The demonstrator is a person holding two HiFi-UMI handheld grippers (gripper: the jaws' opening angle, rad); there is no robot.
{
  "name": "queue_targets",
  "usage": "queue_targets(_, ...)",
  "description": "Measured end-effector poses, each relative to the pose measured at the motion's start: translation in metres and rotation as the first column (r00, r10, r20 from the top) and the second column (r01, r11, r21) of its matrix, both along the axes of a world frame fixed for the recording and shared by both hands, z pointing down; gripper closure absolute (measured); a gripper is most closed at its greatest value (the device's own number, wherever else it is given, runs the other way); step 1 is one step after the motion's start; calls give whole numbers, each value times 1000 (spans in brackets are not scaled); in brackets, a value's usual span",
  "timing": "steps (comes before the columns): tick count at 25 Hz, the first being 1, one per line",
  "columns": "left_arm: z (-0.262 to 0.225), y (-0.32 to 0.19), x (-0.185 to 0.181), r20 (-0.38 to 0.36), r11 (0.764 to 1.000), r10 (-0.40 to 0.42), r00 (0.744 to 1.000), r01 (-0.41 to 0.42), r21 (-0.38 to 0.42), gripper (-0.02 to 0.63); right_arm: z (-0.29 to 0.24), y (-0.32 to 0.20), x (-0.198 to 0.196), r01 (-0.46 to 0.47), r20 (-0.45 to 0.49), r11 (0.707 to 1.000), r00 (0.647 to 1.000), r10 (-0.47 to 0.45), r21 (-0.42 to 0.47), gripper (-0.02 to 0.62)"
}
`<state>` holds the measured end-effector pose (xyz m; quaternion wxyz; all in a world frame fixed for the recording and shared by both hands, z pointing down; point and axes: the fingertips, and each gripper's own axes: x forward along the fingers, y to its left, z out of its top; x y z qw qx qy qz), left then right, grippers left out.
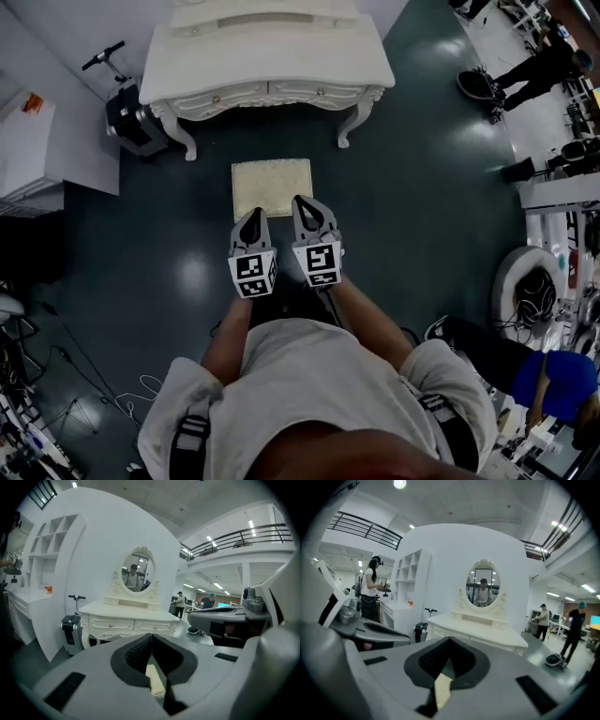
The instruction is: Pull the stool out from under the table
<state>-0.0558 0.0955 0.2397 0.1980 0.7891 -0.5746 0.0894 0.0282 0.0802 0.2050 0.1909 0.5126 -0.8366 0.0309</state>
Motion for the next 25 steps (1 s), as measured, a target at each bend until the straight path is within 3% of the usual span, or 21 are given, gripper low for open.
queue_targets(15, -70, 9, 46, 5, 992, 74, 997, -74, 99, 597, -69, 26, 39, 2, 32, 997, 999, -4, 81, 581)
queue_targets(25, -96, 5, 57, -12, 985, 74, 997, -71, 160, 597, -96, 28, 36, 37, 31, 989, 999, -41, 140, 581)
